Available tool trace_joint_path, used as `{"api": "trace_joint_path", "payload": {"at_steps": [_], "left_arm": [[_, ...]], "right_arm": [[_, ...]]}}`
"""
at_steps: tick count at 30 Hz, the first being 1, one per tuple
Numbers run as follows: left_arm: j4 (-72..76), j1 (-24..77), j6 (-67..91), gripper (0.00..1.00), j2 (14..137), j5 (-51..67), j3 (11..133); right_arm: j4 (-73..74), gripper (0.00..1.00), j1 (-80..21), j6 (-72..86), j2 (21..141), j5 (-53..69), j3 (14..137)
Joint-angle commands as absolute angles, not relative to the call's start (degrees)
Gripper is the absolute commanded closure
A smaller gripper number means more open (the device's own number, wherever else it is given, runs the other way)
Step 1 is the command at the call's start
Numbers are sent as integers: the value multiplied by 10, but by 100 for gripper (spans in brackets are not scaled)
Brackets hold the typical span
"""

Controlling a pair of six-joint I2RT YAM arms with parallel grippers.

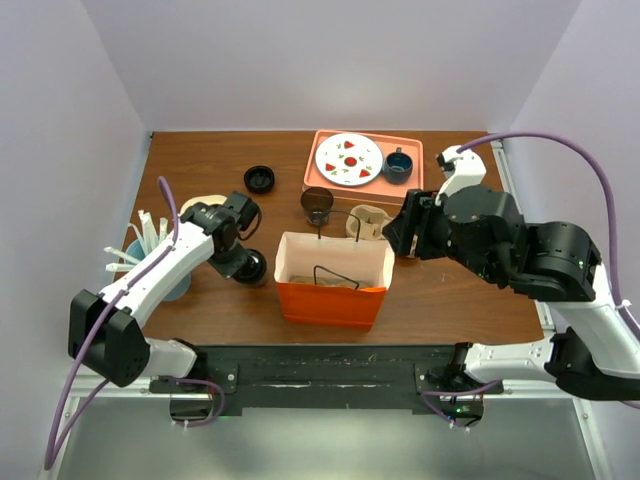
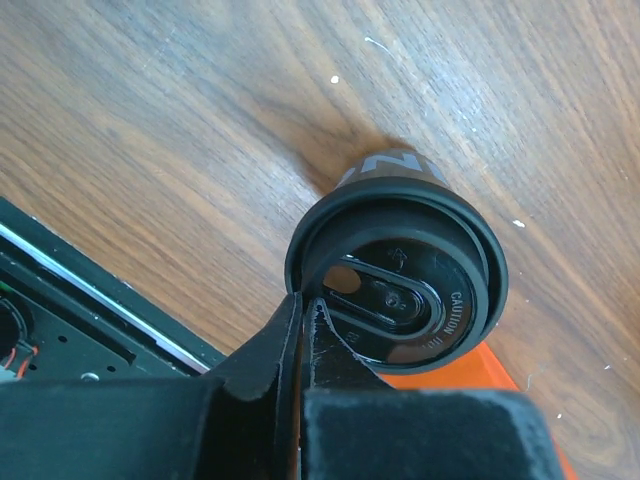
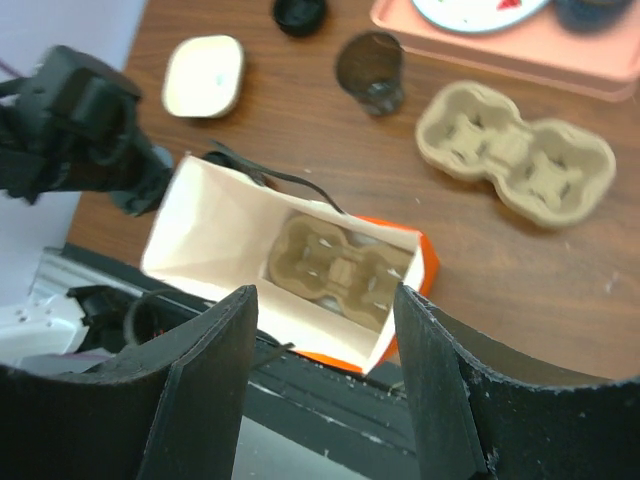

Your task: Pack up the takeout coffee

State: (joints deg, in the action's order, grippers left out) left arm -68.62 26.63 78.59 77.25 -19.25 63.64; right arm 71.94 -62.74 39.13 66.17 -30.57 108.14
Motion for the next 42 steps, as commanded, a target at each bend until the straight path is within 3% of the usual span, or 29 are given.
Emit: {"api": "trace_joint_path", "payload": {"at_steps": [1,13,31,39,42], "left_arm": [[-681,262,745,100,784,-221,696],[-685,262,611,100,862,-300,858],[-664,258,476,100,876,-303,1026],[-683,257,424,100,913,-266,1164],[-669,257,402,100,908,-224,1163]], "right_arm": [[828,39,-630,492,659,-362,1042],[784,45,-631,558,650,-321,891],[655,87,-631,569,699,-273,837],[541,87,-631,641,719,-210,813],[537,71,-630,636,733,-207,828]]}}
